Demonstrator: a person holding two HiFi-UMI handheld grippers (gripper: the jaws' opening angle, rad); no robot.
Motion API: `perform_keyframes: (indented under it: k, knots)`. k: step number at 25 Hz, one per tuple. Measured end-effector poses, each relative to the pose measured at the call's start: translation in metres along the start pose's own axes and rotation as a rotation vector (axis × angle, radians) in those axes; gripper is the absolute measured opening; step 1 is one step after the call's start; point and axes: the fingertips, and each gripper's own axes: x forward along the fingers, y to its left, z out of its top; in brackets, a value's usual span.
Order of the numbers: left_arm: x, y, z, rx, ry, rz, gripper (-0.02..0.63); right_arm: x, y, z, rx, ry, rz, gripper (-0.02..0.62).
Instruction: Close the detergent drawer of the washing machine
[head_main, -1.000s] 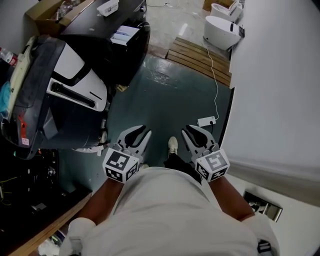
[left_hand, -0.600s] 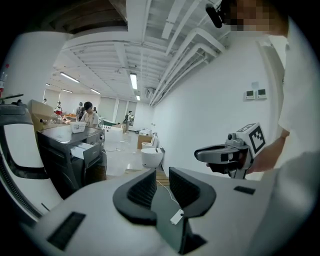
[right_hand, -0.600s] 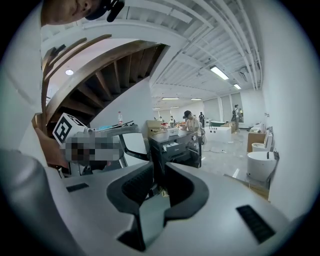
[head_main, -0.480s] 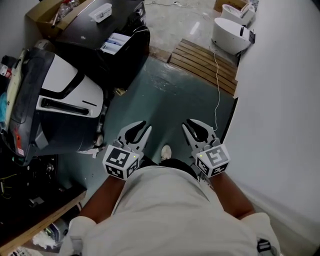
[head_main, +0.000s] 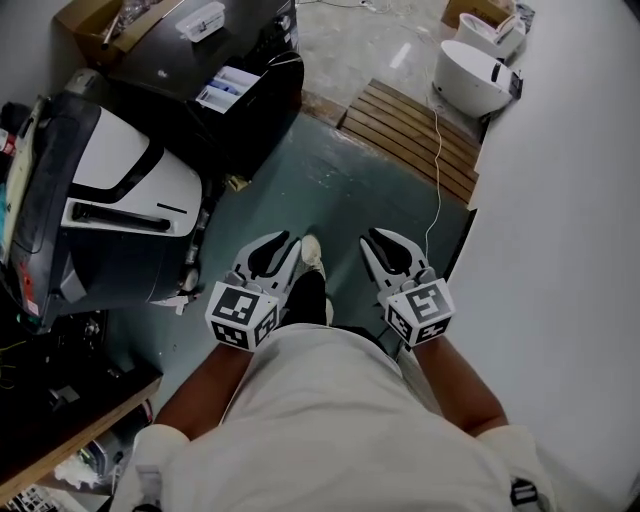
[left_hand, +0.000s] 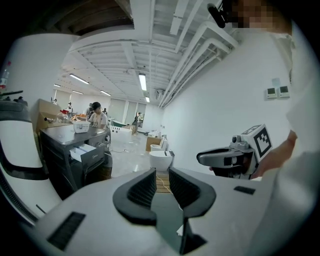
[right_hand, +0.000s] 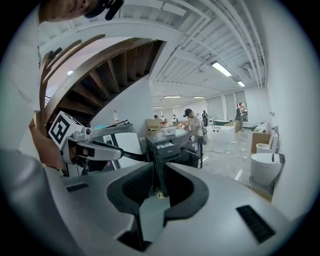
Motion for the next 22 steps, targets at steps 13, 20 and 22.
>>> perform_keyframes:
  k: [13,20,22]
  knots:
    - [0.084,0.103,0.041,-0.084,-0.054,0.126,0.077,0.125,-0.061,0.045,-0.08,0.068,0.105,0.072]
    - [0.114,0.165,0.053,-0.104,-0.066,0.226,0.077,0.204,-0.079,0.06,-0.126,0.109,0.183,0.072]
    - [0.121,0.182,0.054,-0.114,-0.072,0.256,0.077,0.226,-0.082,0.062,-0.139,0.112,0.199,0.072]
